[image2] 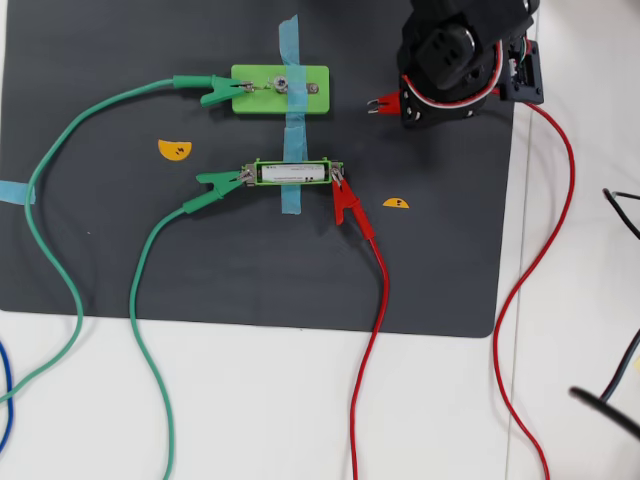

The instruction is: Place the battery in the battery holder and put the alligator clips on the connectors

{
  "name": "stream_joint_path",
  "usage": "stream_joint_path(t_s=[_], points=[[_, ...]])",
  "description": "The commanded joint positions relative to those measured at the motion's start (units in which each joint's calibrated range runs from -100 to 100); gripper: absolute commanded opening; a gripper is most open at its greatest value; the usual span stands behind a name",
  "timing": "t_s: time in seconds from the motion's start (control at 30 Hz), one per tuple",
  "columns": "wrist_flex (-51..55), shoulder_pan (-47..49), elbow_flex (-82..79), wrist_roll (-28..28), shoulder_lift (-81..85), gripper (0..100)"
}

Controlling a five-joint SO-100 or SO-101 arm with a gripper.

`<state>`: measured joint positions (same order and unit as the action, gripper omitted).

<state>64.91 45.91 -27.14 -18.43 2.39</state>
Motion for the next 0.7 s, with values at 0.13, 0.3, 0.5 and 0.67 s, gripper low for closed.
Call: stream_joint_path(t_s=[0.13,0.3,0.5,0.67], points=[[-0.23,-8.51,0.13,-1.5,2.16,1],[-0.32,-10.43,0.13,-3.32,1.9,1],[0.2,-10.32,0.3,-7.02,-0.99,1],[0.28,-10.12,0.21,-8.06,-3.12,1]])
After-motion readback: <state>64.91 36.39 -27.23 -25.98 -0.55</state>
